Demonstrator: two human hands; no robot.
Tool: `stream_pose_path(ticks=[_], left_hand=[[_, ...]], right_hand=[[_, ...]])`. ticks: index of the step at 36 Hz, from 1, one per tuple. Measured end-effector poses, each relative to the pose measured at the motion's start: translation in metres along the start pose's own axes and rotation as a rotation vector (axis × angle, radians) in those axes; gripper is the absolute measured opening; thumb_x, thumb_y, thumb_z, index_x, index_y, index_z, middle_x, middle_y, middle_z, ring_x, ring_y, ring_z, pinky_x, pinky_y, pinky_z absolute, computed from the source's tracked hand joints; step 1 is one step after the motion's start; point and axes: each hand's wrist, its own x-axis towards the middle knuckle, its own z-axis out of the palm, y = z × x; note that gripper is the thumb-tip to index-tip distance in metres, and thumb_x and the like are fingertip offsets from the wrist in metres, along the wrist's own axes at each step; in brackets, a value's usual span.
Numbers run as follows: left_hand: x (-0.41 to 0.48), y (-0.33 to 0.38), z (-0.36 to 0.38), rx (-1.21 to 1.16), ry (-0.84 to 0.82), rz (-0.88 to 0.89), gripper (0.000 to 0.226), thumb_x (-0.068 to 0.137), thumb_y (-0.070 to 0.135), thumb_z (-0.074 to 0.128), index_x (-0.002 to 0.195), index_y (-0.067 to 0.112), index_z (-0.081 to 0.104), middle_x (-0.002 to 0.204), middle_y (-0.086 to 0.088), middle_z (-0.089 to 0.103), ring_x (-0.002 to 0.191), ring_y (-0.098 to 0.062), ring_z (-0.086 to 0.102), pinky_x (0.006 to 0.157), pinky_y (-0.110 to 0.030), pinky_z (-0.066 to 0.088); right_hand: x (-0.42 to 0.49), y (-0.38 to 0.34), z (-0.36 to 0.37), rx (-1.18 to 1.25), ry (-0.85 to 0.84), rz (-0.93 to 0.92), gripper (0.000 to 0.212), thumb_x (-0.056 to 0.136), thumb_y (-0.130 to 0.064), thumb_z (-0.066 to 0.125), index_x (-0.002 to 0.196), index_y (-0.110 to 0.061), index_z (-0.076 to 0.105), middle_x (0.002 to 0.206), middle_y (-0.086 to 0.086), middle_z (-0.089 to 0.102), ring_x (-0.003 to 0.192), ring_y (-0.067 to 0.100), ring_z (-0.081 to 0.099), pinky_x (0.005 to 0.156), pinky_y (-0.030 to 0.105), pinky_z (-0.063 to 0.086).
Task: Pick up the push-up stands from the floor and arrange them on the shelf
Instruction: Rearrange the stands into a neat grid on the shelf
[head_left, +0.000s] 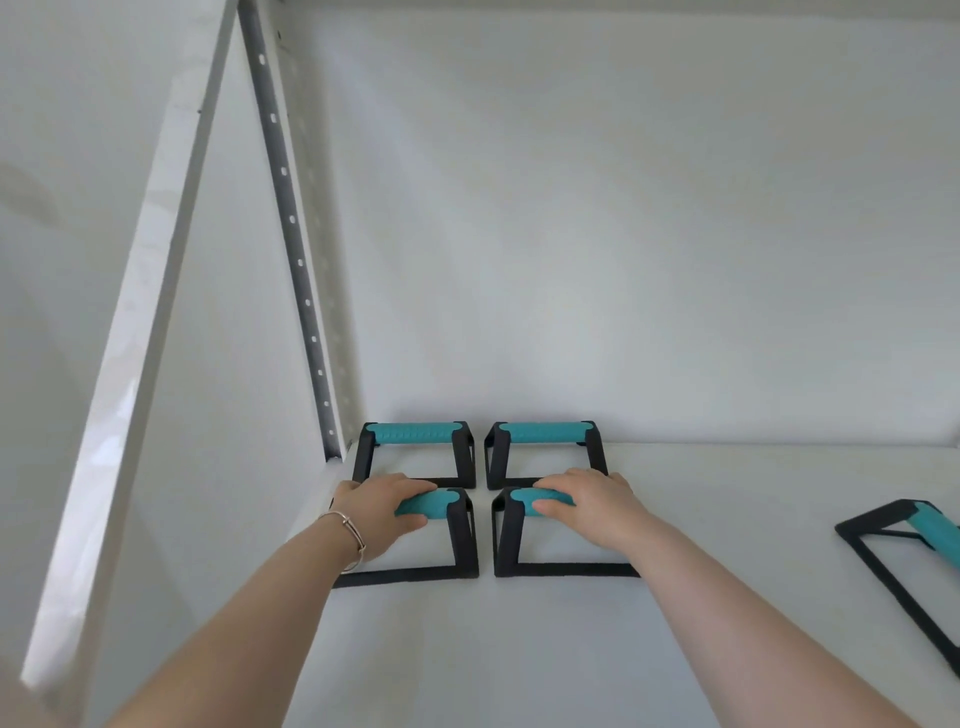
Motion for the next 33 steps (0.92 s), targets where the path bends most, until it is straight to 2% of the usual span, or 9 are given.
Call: stream_pose_path(ticks=[3,7,33], left_hand=[[0.004,-0.002,0.001,0.008,0.020,0.010,0.038,0.095,0.048,0.047,0.133,0.048,0.045,0.112,0.019,0.054,0.111,-0.011,0.049,0.097,-0.037,0.028],[0.010,-0.005,0.002,0.019,0.034,0.021,0.038,0.095,0.048,0.047,0.133,0.048,0.045,0.112,0.018,0.055,0.111,-0.011,0.049,0.097,-0.038,0.028],[0.028,-0.012,0.005,0.029,0.026,0.046,0.038,0.096,0.048,0.045,0.134,0.049,0.044,0.118,0.017,0.057,0.112,-0.012,0.048,0.098,-0.039,0.027]], right_hand=[[0.003,0.000,0.002,0.007,0.027,0.000,0.036,0.092,-0.062,0.039,0.117,-0.045,0.058,0.099,-0.010,0.057,0.102,0.015,0.051,0.093,0.035,0.032],[0.008,0.001,0.003,0.001,0.036,-0.008,0.036,0.092,-0.062,0.038,0.118,-0.046,0.058,0.096,-0.012,0.055,0.099,0.013,0.050,0.092,0.035,0.032],[0.019,0.004,0.004,-0.060,0.049,-0.035,0.041,0.094,-0.062,0.034,0.127,-0.047,0.053,0.100,-0.012,0.057,0.103,0.015,0.051,0.093,0.038,0.035]])
